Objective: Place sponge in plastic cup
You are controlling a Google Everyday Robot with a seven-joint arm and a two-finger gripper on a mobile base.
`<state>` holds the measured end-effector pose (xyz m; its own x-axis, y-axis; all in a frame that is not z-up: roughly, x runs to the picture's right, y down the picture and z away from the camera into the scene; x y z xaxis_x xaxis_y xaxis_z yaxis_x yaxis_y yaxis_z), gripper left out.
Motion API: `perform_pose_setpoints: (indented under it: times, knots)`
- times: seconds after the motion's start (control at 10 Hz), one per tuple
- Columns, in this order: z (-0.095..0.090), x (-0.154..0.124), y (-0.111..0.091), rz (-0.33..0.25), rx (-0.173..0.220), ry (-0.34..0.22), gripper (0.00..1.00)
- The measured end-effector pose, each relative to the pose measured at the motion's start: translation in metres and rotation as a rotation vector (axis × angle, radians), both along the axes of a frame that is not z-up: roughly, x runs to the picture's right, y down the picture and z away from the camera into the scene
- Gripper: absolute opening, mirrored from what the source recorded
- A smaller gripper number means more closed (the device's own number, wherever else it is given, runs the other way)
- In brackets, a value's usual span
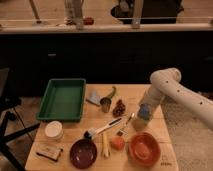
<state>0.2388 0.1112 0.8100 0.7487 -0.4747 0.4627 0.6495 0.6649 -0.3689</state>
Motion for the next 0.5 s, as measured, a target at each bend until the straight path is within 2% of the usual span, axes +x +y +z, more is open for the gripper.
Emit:
perform_pose_setpoints:
  times: [0.5]
  knots:
    - [-0.004, 0.013, 0.004, 0.043, 0.001, 0.022, 0.00]
